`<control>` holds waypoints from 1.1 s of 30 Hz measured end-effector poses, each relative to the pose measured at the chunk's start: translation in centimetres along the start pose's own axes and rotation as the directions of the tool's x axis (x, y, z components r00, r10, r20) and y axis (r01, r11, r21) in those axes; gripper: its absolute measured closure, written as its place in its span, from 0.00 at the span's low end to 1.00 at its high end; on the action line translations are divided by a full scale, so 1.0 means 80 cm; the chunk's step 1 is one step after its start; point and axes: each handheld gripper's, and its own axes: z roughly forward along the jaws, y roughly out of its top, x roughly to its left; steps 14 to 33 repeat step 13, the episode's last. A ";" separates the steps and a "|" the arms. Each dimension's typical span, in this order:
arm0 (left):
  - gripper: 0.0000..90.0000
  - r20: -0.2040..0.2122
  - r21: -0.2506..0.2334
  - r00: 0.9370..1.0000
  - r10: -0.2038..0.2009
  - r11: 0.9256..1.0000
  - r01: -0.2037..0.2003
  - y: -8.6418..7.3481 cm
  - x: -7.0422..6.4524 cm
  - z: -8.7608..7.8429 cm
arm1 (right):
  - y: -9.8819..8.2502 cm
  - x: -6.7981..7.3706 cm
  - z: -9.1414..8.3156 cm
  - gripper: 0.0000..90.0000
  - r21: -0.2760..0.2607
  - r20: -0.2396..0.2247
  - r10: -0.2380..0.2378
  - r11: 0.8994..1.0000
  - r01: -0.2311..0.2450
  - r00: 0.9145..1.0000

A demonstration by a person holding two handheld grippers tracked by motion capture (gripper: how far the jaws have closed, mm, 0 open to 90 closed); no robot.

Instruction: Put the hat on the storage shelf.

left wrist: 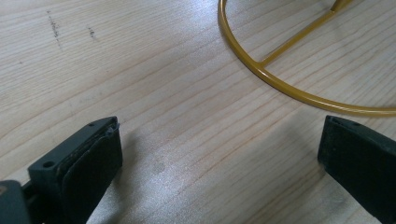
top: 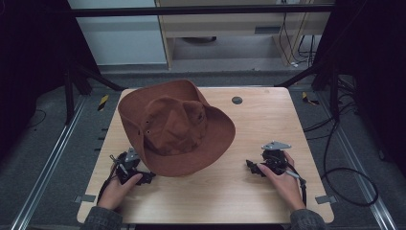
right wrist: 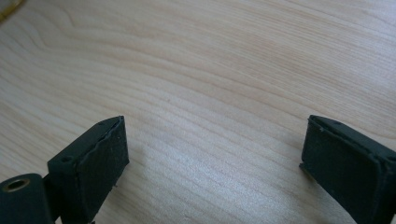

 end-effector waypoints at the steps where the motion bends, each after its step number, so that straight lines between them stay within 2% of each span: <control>1: 0.00 0.000 0.000 1.000 0.000 1.000 0.000 0.000 0.000 0.000 | 0.000 0.002 0.001 0.08 0.008 0.018 -0.034 0.999 0.034 0.999; 3: 0.00 0.000 0.000 1.000 0.000 1.000 0.000 0.000 0.000 0.000 | -0.001 0.004 0.001 0.07 0.015 0.018 -0.058 0.998 0.058 0.998; 10: 0.00 0.000 0.000 1.000 0.000 1.000 0.000 0.000 0.000 0.000 | -0.006 0.004 -0.005 0.07 0.015 0.004 -0.071 0.997 0.071 0.997; 33: 0.00 0.000 0.000 1.000 0.000 1.000 0.000 0.000 0.000 0.000 | -0.008 0.003 -0.007 0.07 0.015 0.000 -0.068 0.998 0.068 0.998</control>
